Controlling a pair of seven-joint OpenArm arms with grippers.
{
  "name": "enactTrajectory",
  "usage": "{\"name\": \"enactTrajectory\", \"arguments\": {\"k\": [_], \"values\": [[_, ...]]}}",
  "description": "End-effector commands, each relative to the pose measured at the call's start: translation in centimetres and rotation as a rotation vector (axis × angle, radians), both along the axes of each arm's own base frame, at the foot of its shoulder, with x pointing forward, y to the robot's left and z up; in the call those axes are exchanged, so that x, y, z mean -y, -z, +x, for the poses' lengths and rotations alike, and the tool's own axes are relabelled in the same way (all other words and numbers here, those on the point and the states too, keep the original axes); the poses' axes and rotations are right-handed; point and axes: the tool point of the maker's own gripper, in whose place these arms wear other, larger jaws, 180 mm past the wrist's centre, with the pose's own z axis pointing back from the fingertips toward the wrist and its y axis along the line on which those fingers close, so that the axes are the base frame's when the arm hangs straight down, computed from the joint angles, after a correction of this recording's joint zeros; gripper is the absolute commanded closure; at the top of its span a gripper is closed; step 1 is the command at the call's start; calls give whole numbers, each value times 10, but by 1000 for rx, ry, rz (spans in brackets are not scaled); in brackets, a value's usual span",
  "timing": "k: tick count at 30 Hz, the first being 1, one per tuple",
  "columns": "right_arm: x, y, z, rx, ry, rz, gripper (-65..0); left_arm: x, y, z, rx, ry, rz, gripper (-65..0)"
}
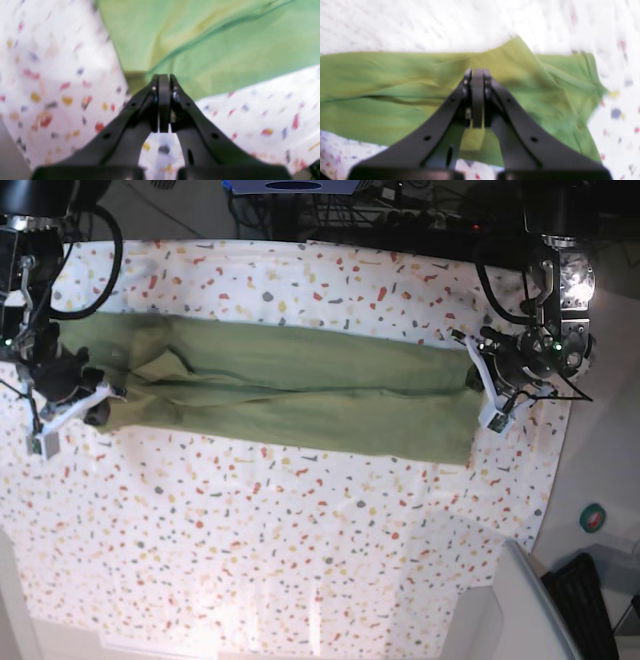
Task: Layout the t-shirt on the table in an organized manner, then fold the t-shirt properly
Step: 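Release the strip and regrasp its ends with both grippers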
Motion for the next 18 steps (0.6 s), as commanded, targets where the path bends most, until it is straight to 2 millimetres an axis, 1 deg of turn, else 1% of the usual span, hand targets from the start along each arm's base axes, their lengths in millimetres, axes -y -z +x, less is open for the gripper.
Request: {"name": "enactTrajectory", "arguments": {"k": [1, 3, 5, 6, 7, 8, 9, 10, 12, 14, 18], "values": [[12, -17, 17, 54, 10, -30, 0, 2, -13, 14, 58, 7, -14, 0], [24, -15, 27, 30, 11, -61, 0, 2, -13, 14, 55, 5, -14, 0], [32, -12, 38, -14, 10, -87, 0, -2, -11, 10, 49, -4, -11, 0], [36, -10, 43, -39, 12, -106, -21, -5, -11, 8, 45, -4, -5, 0], [39, -7, 47, -66, 13, -124, -122, -6, -10, 6, 39, -5, -3, 0], [44, -5, 52, -79, 16, -150, -206, -6, -9, 4, 36, -5, -3, 0], [49, -3, 57, -89, 19, -176, -261, -8, -9, 4, 35, -4, 3, 0], [53, 1, 60, -99, 26, -191, -272, -12, -10, 4, 35, -3, 12, 0], [59, 8, 69, -115, 38, -203, -260, -15, -11, 3, 34, -2, 19, 0], [62, 20, 73, -161, 39, -186, -257, -17, -11, 3, 34, -2, 22, 0], [55, 38, 74, -218, -3, -142, -258, -32, -17, 6, 53, -50, 27, 0]]}}
